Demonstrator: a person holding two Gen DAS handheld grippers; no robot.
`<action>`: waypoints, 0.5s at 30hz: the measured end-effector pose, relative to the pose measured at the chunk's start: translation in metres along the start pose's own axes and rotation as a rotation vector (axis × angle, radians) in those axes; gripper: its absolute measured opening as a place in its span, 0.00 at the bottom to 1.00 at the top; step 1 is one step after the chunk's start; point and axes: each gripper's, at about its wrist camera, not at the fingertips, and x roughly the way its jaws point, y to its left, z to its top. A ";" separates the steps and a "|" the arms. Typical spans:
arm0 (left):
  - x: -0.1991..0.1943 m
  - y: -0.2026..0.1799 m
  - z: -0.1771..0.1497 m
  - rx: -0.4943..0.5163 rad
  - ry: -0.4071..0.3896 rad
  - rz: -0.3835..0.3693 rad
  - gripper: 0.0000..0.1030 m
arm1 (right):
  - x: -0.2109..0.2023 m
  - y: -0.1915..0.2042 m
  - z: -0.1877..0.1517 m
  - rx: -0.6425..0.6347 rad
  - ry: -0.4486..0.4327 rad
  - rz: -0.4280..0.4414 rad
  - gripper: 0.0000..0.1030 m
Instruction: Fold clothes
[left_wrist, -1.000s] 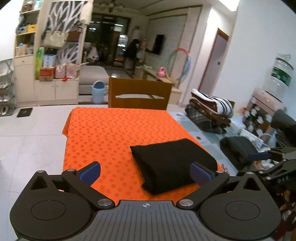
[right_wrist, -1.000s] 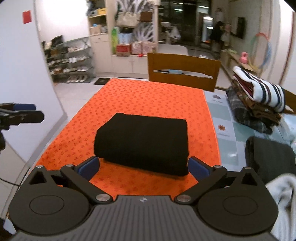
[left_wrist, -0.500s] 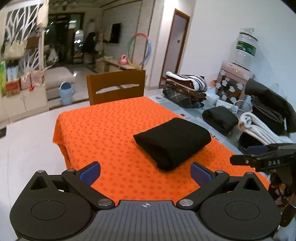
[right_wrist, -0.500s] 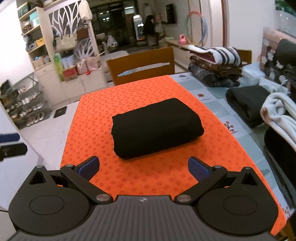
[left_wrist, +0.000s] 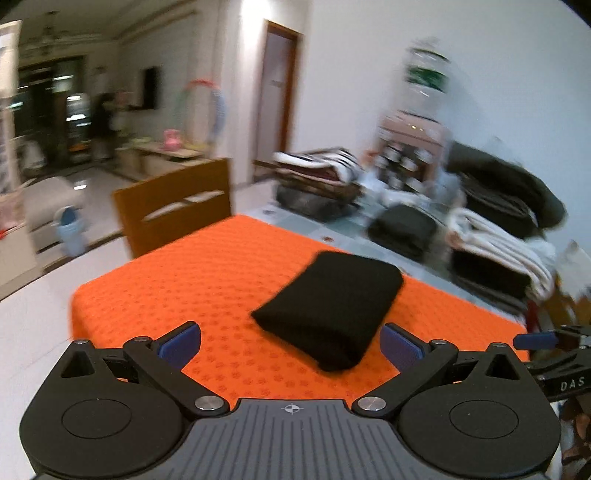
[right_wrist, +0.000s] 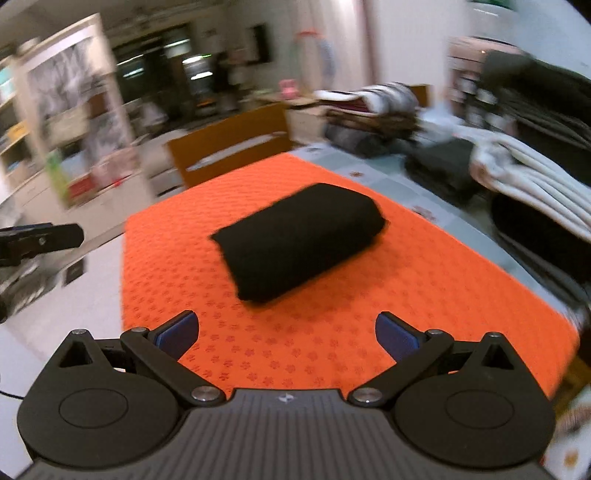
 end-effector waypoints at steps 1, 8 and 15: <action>0.007 0.002 0.002 0.024 0.024 -0.022 1.00 | 0.000 0.002 -0.003 0.030 0.007 -0.026 1.00; 0.042 0.025 0.014 0.041 0.084 -0.100 1.00 | -0.009 0.012 -0.013 0.104 -0.016 -0.127 1.00; 0.093 0.048 0.033 0.112 0.129 -0.259 1.00 | -0.005 0.029 -0.015 0.223 -0.057 -0.288 1.00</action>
